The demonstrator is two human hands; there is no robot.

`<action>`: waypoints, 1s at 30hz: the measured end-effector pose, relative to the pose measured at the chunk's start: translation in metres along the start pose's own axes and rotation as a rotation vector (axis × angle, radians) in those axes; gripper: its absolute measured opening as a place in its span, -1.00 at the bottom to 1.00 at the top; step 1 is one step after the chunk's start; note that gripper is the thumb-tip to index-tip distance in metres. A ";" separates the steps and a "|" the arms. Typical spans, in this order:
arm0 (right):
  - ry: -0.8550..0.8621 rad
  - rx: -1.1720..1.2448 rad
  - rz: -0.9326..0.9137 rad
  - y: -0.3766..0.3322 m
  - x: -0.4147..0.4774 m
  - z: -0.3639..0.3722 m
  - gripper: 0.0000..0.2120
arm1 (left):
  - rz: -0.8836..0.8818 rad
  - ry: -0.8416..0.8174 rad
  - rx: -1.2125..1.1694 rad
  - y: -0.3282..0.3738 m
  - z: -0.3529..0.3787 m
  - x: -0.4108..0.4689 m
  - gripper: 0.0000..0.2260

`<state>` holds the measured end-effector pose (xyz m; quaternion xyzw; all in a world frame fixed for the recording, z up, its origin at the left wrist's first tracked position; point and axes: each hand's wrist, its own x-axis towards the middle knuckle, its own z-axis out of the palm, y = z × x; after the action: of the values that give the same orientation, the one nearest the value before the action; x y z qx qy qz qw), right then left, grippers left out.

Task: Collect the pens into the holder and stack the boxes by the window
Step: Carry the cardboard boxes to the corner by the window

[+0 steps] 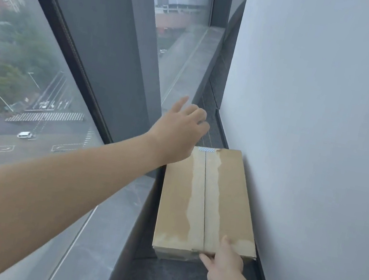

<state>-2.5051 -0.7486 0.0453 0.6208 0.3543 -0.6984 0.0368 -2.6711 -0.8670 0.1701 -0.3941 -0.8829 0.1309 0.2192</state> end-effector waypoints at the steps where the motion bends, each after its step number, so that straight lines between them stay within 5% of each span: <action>1: -0.006 -0.008 -0.002 -0.003 -0.002 0.005 -0.57 | -0.035 -0.054 0.032 -0.009 -0.005 -0.004 -0.79; 5: 0.032 -0.082 -0.018 -0.006 0.000 0.018 -0.67 | -0.112 -0.394 0.202 -0.032 -0.004 -0.027 -0.75; 12: 0.068 -0.134 -0.025 -0.002 0.014 0.024 -0.65 | -0.079 -0.410 0.248 -0.035 0.010 -0.037 -0.73; 20: -0.134 -0.162 0.217 -0.035 -0.040 0.001 -0.51 | -0.199 -0.527 -0.180 0.007 -0.021 -0.038 -0.71; 26: -0.171 -0.424 -0.148 -0.093 -0.189 -0.052 -0.66 | -0.648 -0.769 -0.865 0.022 -0.155 -0.046 -0.51; 30: -0.135 -0.562 -0.276 -0.147 -0.323 -0.116 -0.68 | -0.891 -0.797 -1.053 0.026 -0.297 -0.035 -0.48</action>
<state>-2.4064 -0.7016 0.4019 0.4846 0.6110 -0.6112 0.1351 -2.4880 -0.8589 0.4084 0.0205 -0.9153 -0.2721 -0.2964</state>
